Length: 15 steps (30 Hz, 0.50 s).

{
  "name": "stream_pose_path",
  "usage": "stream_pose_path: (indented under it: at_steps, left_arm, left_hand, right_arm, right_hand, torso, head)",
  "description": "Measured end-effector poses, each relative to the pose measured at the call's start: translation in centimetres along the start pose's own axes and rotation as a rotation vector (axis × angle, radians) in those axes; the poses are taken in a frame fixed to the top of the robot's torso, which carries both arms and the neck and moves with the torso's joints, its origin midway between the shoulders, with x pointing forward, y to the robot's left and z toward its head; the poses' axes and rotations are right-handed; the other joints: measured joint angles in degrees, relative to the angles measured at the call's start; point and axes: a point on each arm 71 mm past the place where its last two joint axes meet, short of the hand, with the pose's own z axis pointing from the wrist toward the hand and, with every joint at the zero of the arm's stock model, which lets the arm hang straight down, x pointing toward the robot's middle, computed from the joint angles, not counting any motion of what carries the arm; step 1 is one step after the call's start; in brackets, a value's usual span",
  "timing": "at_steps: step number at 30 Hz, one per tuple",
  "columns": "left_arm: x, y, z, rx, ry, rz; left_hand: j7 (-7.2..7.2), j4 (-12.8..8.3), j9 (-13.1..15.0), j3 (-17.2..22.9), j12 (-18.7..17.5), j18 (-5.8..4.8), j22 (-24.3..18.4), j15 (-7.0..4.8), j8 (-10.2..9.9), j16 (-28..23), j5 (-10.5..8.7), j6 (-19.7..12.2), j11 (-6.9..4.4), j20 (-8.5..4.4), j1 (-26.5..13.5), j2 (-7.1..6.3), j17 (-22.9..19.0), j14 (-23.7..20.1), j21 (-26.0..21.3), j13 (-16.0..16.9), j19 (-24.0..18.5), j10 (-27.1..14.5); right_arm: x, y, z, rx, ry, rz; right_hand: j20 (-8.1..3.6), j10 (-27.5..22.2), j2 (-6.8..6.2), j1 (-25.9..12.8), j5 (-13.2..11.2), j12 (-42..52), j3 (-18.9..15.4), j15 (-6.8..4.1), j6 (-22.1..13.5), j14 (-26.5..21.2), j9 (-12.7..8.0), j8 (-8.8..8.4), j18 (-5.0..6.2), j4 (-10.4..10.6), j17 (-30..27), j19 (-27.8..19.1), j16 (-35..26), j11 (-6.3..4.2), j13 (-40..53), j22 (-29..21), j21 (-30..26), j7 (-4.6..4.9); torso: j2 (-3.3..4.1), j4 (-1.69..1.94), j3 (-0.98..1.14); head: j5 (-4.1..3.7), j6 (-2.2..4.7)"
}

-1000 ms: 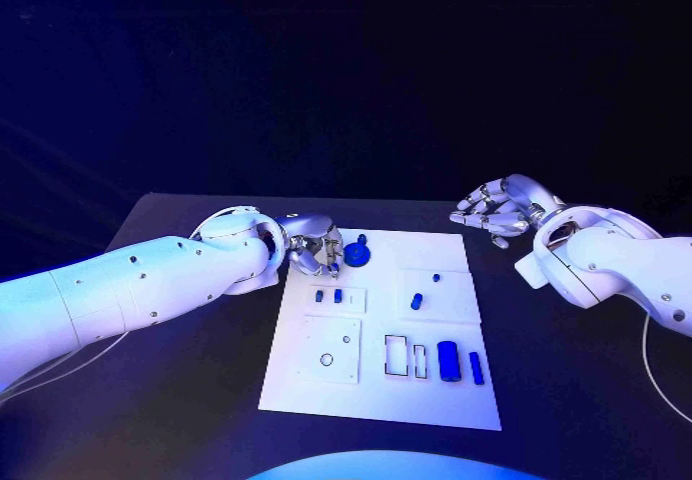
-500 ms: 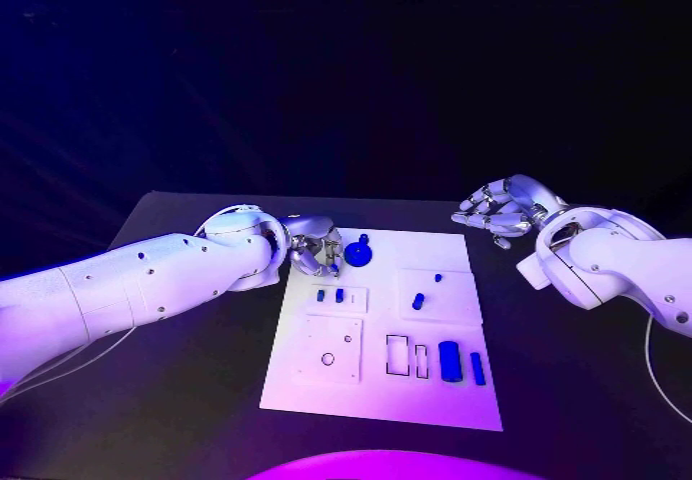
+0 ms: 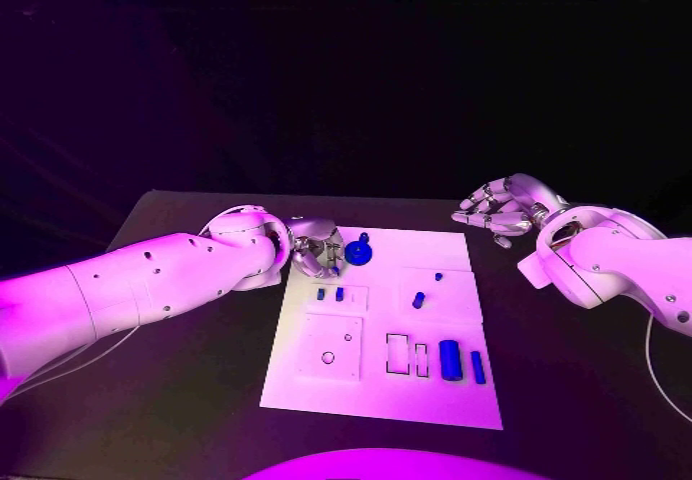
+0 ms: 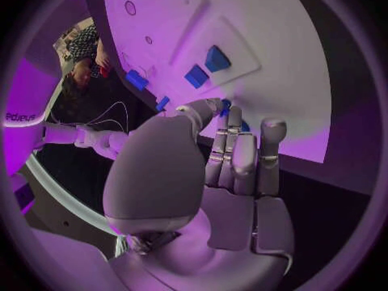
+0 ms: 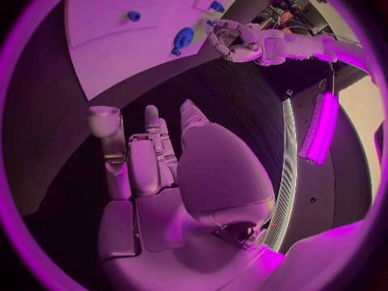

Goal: Assemble the parts on the task board

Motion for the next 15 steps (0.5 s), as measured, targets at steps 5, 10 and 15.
stream_pose_path:
  at_steps: [5,10,15]
  left_arm:
    - [0.22,0.05,0.12,-0.002,0.008,0.004]
    - [0.28,0.05,0.18,-0.003,0.012,0.005]
    - [0.30,0.06,0.19,-0.003,0.016,0.006]
  left_hand:
    - [0.00,0.00,0.00,0.00,0.00,0.00,0.00,0.00,-0.01,0.00,0.00,0.00,0.00,0.00,0.00,0.00,0.00,0.00,0.00,-0.01,0.00,0.00]
    - [0.00,0.00,0.00,0.00,0.00,0.00,0.00,0.00,-0.04,0.00,0.00,0.00,0.00,0.00,0.00,0.00,0.00,0.00,0.00,-0.01,0.00,0.00]
    - [0.00,0.00,0.00,0.00,-0.35,0.00,0.00,0.00,-0.05,0.00,0.00,-0.01,0.00,0.00,0.00,0.00,0.00,0.00,0.00,-0.01,0.00,0.00]
  right_arm:
    - [-0.01,-0.01,-0.01,0.000,0.000,0.000]
    - [-0.01,-0.02,-0.01,0.000,0.000,0.000]
    - [-0.02,-0.02,-0.01,0.000,0.000,0.000]
  right_hand:
    - [0.00,0.00,0.00,0.00,0.00,0.00,0.00,0.00,0.00,0.00,0.00,0.00,0.00,0.00,0.00,0.00,0.00,0.00,0.00,0.00,0.00,0.00]
    - [0.00,0.00,0.00,0.00,0.00,0.00,0.00,0.00,0.00,0.00,0.00,0.00,0.00,0.00,0.00,0.00,0.00,0.00,0.00,-0.01,0.00,0.00]
    - [0.00,0.00,0.00,0.00,0.00,0.00,0.00,0.00,0.00,0.00,0.00,0.00,0.00,0.00,0.00,0.00,0.00,0.01,0.00,-0.01,0.00,0.00]
  torso:
    - [0.01,0.01,0.00]
    - [-0.01,0.02,-0.01]
    - [-0.02,0.05,-0.01]
  head:
    - [-0.03,-0.01]
    - [-0.09,-0.08]
    - [-0.12,-0.12]
